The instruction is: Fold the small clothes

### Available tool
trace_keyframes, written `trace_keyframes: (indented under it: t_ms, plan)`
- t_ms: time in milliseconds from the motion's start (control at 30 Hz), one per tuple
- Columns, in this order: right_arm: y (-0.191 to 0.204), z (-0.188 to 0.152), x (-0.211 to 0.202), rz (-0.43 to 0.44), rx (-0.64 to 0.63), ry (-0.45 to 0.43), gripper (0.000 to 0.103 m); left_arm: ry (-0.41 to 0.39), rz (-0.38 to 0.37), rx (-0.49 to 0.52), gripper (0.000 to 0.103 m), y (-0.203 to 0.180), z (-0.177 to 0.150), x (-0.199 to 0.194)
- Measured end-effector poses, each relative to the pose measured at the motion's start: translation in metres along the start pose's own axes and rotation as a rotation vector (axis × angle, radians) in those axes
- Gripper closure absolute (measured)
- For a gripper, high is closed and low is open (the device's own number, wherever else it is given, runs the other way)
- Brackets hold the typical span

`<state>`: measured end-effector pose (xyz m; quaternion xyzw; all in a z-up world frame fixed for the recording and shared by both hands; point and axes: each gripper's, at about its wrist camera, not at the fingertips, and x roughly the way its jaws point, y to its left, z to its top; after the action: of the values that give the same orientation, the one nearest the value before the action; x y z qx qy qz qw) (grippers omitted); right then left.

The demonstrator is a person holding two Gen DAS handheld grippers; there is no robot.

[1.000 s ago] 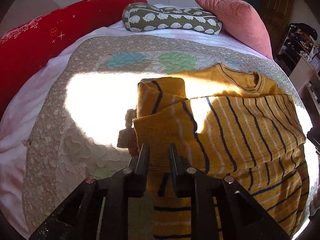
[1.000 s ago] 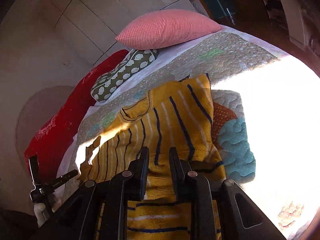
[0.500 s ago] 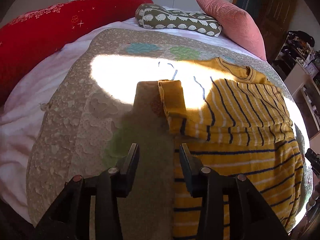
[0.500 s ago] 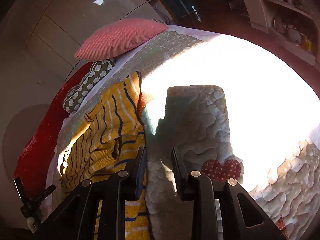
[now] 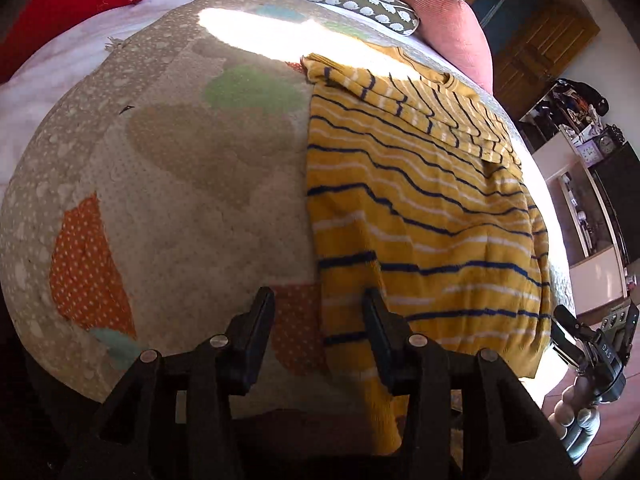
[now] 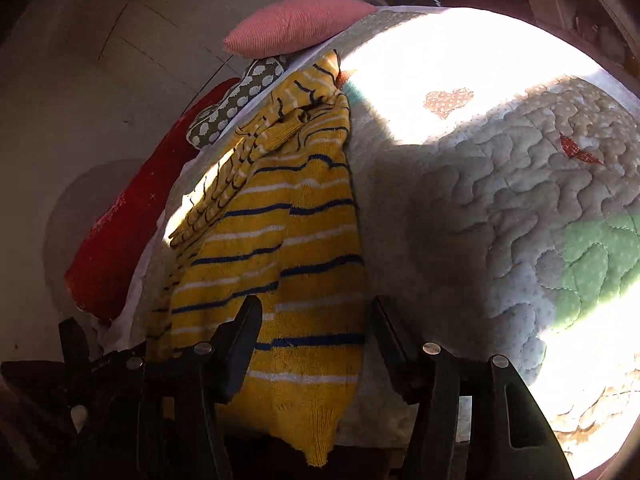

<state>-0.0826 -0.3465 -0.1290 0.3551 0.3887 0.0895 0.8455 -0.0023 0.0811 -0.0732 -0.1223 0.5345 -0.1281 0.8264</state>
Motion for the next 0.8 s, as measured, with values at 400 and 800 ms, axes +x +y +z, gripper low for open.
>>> trace_keyframes:
  t_ms: [400,800]
  plan:
    - [0.018,-0.03,0.006,-0.04,-0.049,-0.025,0.044,0.015,0.085,0.09,0.068,-0.04,-0.022,0.02]
    - [0.023,-0.03,-0.041,0.139,0.019,-0.038,0.093,-0.037,-0.081,0.037,0.096,-0.027,-0.014,-0.05]
